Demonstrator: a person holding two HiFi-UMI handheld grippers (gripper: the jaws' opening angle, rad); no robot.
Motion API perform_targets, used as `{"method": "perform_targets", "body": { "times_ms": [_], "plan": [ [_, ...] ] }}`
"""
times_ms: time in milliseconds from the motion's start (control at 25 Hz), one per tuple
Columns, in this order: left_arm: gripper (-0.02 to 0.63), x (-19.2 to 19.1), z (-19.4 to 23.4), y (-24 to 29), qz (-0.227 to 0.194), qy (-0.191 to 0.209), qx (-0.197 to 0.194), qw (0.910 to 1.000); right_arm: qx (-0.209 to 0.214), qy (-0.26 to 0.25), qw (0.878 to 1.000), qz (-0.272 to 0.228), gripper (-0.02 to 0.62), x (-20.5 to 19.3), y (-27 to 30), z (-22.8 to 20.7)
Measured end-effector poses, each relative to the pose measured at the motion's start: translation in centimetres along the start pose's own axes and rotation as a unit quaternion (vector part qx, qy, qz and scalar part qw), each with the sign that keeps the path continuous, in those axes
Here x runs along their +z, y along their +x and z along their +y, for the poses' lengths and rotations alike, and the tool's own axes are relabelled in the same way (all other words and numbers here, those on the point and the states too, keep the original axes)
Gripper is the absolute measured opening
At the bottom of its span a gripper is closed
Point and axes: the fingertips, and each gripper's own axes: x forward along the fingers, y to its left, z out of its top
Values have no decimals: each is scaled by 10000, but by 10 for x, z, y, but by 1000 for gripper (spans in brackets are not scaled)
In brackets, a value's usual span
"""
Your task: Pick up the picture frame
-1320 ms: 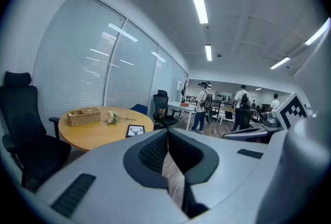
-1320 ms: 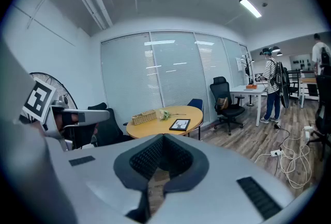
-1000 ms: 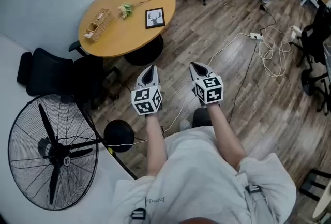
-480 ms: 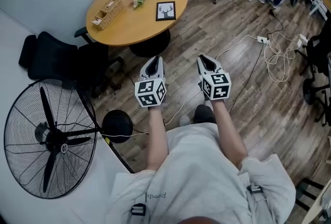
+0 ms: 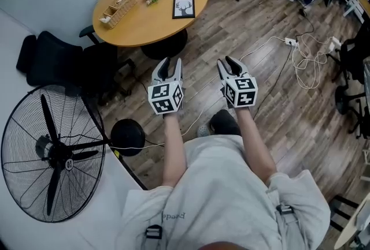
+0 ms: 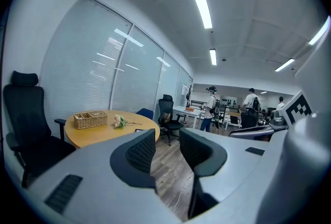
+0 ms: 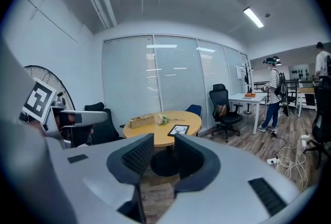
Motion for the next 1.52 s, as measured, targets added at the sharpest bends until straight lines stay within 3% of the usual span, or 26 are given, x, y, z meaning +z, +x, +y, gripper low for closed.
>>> {"method": "perform_targets", "body": {
  "times_ms": [320, 560, 1000, 1520],
  "plan": [
    [187, -1, 1, -5, -141, -137, -176, 9997, -74, 44, 9999, 138, 140, -7, 4, -7],
    [187, -9, 26, -13, -44, -129, 98, 9999, 170, 16, 9993, 341, 140, -20, 22, 9],
    [187, 8, 51, -24, -242, -225, 222, 9992, 545, -150, 9978, 333, 140, 1, 47, 38],
    [187, 10, 74, 5, -147, -201, 140, 9996, 629, 62, 9972, 396, 135, 0, 91, 35]
  ]
}}
